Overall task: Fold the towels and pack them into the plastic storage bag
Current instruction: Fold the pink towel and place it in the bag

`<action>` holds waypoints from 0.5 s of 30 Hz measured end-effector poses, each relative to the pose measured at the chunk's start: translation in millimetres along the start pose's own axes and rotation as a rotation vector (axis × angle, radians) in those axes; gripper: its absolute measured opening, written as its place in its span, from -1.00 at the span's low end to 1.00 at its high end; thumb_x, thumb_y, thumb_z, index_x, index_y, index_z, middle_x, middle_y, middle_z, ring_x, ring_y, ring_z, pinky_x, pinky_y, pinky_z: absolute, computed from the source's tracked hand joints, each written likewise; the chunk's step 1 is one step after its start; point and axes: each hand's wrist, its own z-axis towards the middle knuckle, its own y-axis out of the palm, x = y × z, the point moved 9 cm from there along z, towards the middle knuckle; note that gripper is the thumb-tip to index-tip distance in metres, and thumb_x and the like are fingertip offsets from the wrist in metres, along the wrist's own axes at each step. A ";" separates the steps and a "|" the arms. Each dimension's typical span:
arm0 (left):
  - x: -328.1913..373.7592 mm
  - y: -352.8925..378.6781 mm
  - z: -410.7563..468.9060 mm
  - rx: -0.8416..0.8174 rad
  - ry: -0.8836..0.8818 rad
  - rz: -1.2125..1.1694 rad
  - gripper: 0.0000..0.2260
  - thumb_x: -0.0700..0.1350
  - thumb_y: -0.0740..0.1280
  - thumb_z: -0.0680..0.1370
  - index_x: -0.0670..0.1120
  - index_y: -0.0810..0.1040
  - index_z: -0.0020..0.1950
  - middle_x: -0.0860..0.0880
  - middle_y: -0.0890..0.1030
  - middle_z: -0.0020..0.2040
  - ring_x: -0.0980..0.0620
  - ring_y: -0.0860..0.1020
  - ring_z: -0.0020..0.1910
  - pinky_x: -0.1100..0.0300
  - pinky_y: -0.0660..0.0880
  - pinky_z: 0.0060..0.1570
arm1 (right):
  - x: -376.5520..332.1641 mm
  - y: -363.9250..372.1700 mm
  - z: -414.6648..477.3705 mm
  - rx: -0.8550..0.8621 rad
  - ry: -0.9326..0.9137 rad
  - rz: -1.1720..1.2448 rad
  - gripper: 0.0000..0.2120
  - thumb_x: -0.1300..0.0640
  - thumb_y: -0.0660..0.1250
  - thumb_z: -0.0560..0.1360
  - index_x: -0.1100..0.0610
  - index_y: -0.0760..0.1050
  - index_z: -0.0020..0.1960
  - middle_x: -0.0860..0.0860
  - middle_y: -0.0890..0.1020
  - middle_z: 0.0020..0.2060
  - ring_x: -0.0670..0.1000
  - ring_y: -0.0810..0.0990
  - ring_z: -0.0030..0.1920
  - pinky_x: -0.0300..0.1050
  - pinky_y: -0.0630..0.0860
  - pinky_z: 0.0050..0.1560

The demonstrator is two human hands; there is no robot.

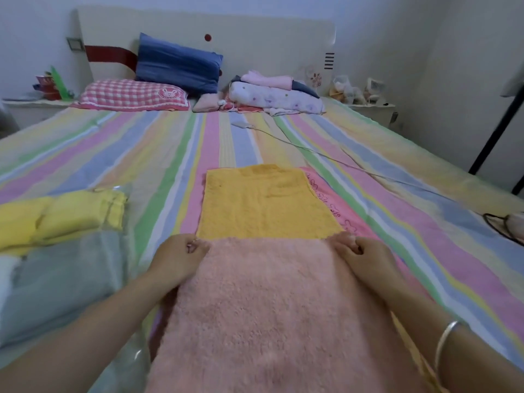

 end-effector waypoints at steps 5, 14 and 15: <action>-4.8 11.4 1.2 0.019 0.060 0.035 -0.66 -0.06 0.33 0.56 -0.14 0.37 -0.36 -0.02 0.36 -0.45 -0.12 0.41 -0.34 0.07 0.24 -0.31 | 11.9 14.2 3.1 0.014 -0.061 -0.050 -0.68 -0.05 0.34 0.51 0.16 0.52 -0.30 0.01 0.61 -0.34 0.08 0.56 -0.23 -0.02 0.50 -0.14; 2.9 -2.2 8.8 0.139 0.067 0.029 -0.66 -0.02 0.28 0.59 -0.07 0.30 -0.34 0.02 0.39 -0.42 -0.16 0.44 -0.28 0.06 0.27 -0.31 | -9.8 7.9 16.2 0.062 -0.099 -0.152 -0.67 -0.05 0.25 0.56 0.02 0.42 -0.35 -0.10 0.51 -0.38 0.04 0.48 -0.23 -0.09 0.26 -0.27; 2.7 0.0 9.3 0.130 0.057 0.039 -0.65 -0.03 0.27 0.59 -0.06 0.28 -0.34 0.03 0.37 -0.41 -0.17 0.45 -0.26 0.08 0.25 -0.31 | -9.4 9.1 16.5 0.064 -0.091 -0.179 -0.67 -0.07 0.24 0.56 0.04 0.45 -0.32 -0.06 0.54 -0.34 0.06 0.50 -0.21 -0.09 0.28 -0.28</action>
